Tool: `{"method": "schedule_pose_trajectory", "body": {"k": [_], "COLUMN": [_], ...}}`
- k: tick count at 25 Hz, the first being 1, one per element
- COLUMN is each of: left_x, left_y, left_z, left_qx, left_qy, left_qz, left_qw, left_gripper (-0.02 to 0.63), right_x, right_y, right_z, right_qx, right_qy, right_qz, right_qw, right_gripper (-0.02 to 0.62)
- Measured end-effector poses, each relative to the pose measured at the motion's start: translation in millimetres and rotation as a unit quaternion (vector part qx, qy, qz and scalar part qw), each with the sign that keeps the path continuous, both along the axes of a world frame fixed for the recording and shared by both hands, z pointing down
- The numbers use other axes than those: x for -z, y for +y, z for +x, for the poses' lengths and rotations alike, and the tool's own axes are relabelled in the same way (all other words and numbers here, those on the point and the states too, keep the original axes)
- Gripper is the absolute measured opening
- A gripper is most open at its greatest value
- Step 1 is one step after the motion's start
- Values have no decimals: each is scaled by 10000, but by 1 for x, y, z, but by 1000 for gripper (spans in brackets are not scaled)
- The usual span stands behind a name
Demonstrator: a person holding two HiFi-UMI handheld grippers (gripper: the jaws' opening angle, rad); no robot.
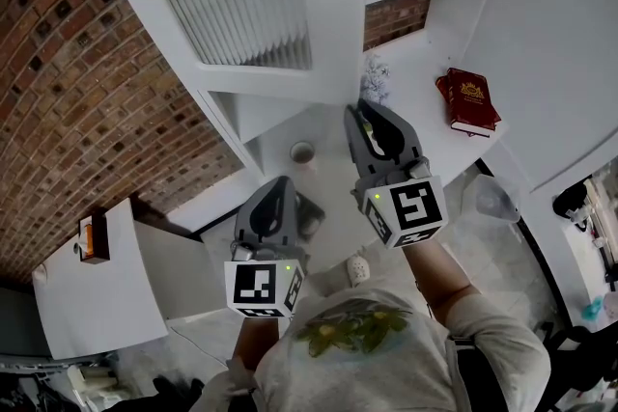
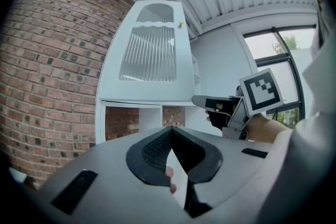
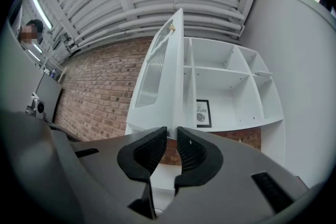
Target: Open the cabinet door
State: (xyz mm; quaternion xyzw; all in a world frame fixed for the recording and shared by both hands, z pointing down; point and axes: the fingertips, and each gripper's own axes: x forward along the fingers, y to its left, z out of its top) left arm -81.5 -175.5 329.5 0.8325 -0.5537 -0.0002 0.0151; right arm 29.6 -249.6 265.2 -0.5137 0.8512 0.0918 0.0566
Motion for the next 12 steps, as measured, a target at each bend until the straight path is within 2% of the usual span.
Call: {"method": "schedule_pose_trajectory", "body": {"k": [12], "left_x": [0], "left_y": [7], "left_z": [-1], "left_qx": [53], "left_qy": [7], "left_qz": [-13], "left_qw": [10000], "left_gripper": [11], "right_x": [0], "right_y": [16], "right_z": [-3], "right_qx": [43], "right_qy": [-41], "right_qz": [62], "right_qw": [10000], "right_gripper": [64]}}
